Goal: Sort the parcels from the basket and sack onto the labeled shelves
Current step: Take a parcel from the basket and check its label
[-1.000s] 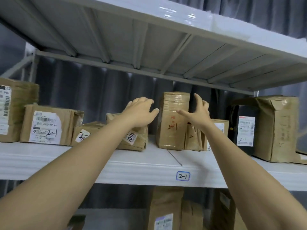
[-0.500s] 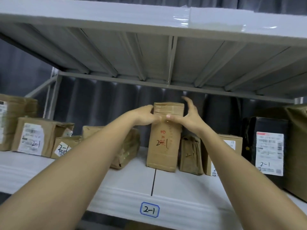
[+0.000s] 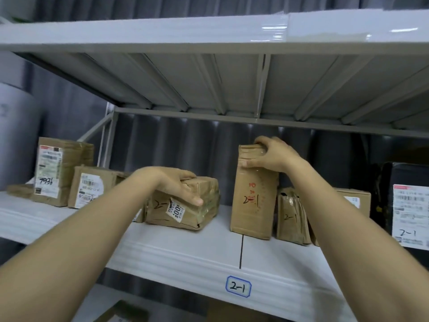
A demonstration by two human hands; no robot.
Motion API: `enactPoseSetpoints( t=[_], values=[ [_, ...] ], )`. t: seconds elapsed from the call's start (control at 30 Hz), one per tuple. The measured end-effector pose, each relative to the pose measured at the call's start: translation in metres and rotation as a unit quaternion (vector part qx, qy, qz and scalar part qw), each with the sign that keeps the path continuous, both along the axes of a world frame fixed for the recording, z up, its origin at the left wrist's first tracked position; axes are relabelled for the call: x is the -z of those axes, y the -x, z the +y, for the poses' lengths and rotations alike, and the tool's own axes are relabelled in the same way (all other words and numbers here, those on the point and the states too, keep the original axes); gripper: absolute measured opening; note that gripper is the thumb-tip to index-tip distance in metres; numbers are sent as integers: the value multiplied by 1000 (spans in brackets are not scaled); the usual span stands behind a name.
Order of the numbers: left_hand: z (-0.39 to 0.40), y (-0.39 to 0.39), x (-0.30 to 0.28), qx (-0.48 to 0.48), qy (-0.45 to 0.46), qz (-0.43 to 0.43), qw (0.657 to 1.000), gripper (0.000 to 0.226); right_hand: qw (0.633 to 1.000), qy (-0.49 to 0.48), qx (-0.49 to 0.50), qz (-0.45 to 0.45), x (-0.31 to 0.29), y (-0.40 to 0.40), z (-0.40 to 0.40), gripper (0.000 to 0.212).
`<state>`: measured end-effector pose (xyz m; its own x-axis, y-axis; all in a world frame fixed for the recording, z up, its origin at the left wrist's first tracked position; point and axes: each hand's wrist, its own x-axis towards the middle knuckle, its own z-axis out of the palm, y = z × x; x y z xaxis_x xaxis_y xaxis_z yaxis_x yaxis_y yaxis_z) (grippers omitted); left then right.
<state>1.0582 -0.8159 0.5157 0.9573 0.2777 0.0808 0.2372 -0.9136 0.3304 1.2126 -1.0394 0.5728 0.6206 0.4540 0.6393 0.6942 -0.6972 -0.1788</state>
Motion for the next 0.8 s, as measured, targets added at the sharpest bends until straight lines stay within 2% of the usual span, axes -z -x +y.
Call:
enactPoseSetpoints(
  t=[0.17, 0.37, 0.63, 0.8],
  values=[
    [-2, -10, 13, -37, -48, -46, 997, 105, 1000, -18, -4, -18, 2, 2, 0, 79],
    [-17, -18, 18, -52, -125, -47, 990, 91, 999, -20, -15, -23, 0, 11, 10, 76],
    [-9, -20, 19, -40, -127, -43, 990, 90, 998, -9, -50, -23, -8, 46, 38, 75],
    [-2, -22, 18, -45, -121, -33, 991, 102, 999, 8, -34, -17, -11, 57, 38, 74]
  ],
)
